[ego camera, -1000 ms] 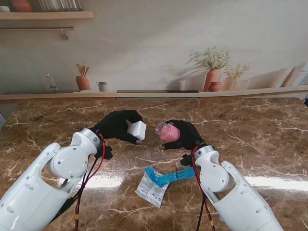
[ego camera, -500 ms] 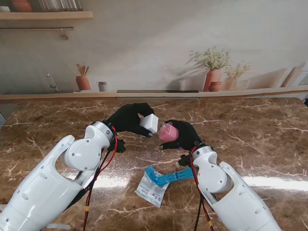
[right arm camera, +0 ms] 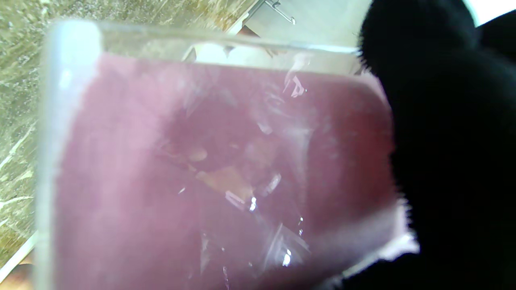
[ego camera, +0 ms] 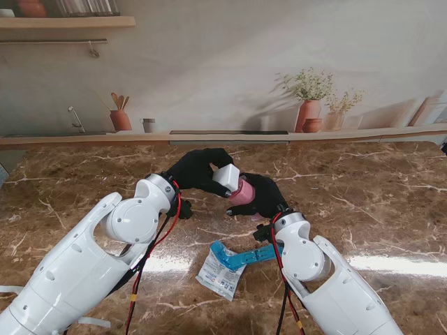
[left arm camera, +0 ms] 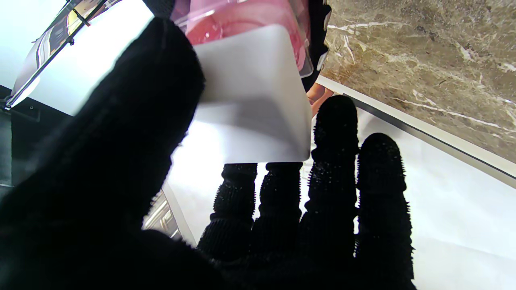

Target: Fill the seasoning bottle

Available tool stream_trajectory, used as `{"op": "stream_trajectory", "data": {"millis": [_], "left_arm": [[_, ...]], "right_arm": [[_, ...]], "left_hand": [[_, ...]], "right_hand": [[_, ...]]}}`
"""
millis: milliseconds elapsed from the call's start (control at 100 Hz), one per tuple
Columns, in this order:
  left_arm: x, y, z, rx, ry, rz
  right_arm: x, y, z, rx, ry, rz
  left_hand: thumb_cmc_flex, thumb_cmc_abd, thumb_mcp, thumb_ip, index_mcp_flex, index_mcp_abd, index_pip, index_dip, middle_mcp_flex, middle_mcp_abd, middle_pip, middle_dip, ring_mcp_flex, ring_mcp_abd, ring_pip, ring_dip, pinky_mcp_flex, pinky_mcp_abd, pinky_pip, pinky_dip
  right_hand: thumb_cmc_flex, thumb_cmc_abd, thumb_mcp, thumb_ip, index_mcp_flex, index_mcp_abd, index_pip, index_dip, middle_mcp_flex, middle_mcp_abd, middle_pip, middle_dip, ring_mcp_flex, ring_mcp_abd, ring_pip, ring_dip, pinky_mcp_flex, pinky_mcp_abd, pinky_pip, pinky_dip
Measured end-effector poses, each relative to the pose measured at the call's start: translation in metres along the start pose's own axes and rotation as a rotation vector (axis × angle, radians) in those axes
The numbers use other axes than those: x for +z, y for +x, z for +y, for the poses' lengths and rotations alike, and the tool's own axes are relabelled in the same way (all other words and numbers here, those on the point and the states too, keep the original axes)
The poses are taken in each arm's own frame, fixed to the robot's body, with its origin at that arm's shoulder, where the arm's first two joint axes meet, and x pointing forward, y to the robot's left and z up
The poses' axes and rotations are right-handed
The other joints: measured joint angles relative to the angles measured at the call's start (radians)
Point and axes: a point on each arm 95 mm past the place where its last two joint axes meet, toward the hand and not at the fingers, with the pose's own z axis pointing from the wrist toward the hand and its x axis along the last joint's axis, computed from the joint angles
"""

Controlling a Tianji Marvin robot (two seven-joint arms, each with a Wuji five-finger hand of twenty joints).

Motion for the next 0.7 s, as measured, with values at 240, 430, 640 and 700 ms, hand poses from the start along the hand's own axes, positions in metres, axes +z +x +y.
{"op": "stream_trajectory", "data": {"millis": [240,430,640,700], "left_arm": [[0.002,0.001,0.000,0.031,-0.011,0.005],[0.002,0.004,-0.001,0.094,-0.033,0.015],[0.001,0.016,-0.010,0.169,-0.046,0.037],[0.002,0.019,-0.013,0.176,-0.046,0.049]], "right_arm": [[0.001,0.001,-0.005,0.068,-0.007,-0.011],[0.001,0.002,-0.009,0.088,0.003,-0.009],[0.003,0.005,-0.012,0.215,0.025,-0.020],[0.003,0.006,-0.013,0.279,0.026,-0.030]], "left_hand": [[0.000,0.001,0.000,0.000,0.000,0.001,-0.002,0.003,0.000,0.000,-0.003,0.005,0.000,0.018,0.000,-0.002,0.000,0.006,0.000,0.009],[0.000,0.010,0.000,0.000,0.000,0.014,-0.008,0.003,0.000,0.008,-0.007,0.016,0.000,0.018,0.000,-0.015,0.000,0.006,0.000,0.009],[0.011,0.029,0.000,0.000,0.000,0.033,-0.037,0.003,-0.001,0.024,-0.025,0.016,0.000,0.018,0.000,-0.017,-0.001,0.007,0.000,0.009],[0.028,0.031,0.000,0.000,0.000,0.033,-0.052,0.003,-0.014,0.024,-0.027,0.015,-0.015,0.019,-0.017,0.043,-0.027,0.007,-0.021,0.010]], "right_hand": [[0.000,-0.001,0.000,0.000,0.001,0.004,0.000,0.000,0.000,0.000,0.003,0.000,0.000,0.000,0.004,0.000,0.000,0.000,0.006,0.001],[0.000,-0.001,0.000,0.000,0.002,0.004,0.000,0.001,0.000,0.000,0.005,0.000,0.000,0.001,0.004,0.000,0.000,0.001,0.007,0.001],[0.000,-0.014,0.000,0.000,0.006,0.004,0.000,0.015,0.000,0.000,0.014,0.000,0.000,0.001,0.008,0.000,0.000,0.001,0.007,0.001],[0.001,-0.022,0.000,0.000,0.013,0.004,0.000,0.015,0.000,0.000,0.018,0.000,0.000,0.001,0.011,0.000,0.000,0.001,0.007,0.005]]}}
